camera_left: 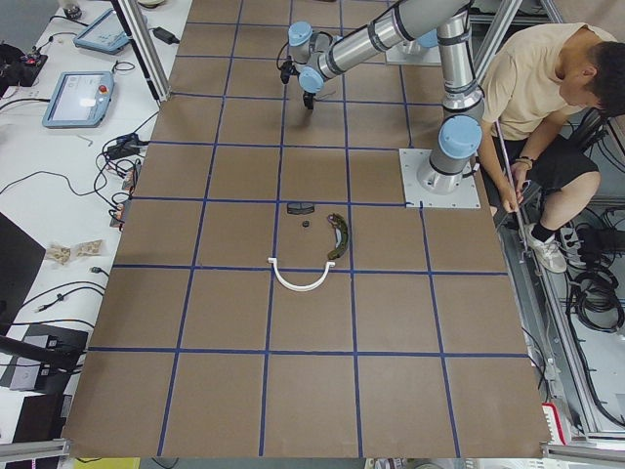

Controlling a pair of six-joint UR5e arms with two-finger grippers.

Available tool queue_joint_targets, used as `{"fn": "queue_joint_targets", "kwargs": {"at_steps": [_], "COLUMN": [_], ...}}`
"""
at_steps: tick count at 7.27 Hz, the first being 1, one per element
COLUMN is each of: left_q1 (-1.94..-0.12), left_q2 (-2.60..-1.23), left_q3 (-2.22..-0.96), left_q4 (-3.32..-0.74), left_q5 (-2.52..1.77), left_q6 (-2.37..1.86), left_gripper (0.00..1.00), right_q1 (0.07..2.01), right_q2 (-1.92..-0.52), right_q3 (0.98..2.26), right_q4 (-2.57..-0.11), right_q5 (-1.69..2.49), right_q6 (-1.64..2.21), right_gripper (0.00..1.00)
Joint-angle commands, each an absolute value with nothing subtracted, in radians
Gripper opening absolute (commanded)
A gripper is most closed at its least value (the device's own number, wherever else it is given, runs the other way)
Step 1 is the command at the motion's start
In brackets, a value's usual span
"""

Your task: Place bearing gear from tray to pile

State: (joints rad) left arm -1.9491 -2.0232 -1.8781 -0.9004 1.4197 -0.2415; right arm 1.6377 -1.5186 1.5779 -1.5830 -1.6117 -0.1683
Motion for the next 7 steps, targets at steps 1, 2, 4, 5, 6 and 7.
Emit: {"fn": "queue_joint_targets", "kwargs": {"at_steps": [1,2,4,5,6,7], "left_q1": [-1.95,-1.948,-1.927,-1.87,-1.779,-1.682], "left_q2": [-2.028,-2.034,-1.991,-1.98,-1.961,-1.947], "left_q3": [-1.878,-1.878,-1.85,-1.798,-1.72,-1.624], "left_q4": [-0.9,-0.9,-0.917,-0.981,-1.12,-1.299], "left_q5": [1.422,1.424,1.449,1.465,1.466,1.489], "left_q6": [-0.241,-0.239,-0.232,-0.182,-0.102,0.023], "left_gripper": [0.0,0.0,0.0,0.0,0.0,0.0], "right_q1": [1.638,1.638,1.638,1.638,1.638,1.638], "right_q2": [-1.514,-1.516,-1.522,-1.522,-1.522,-1.519], "right_q3": [1.578,1.578,1.577,1.577,1.578,1.577], "right_q4": [-1.585,-1.585,-1.585,-1.586,-1.585,-1.586], "right_q5": [-1.612,-1.612,-1.62,-1.617,-1.614,-1.614], "right_q6": [-0.173,-0.172,-0.175,-0.175,-0.173,-0.173], "right_gripper": [1.0,1.0,1.0,1.0,1.0,1.0]}}
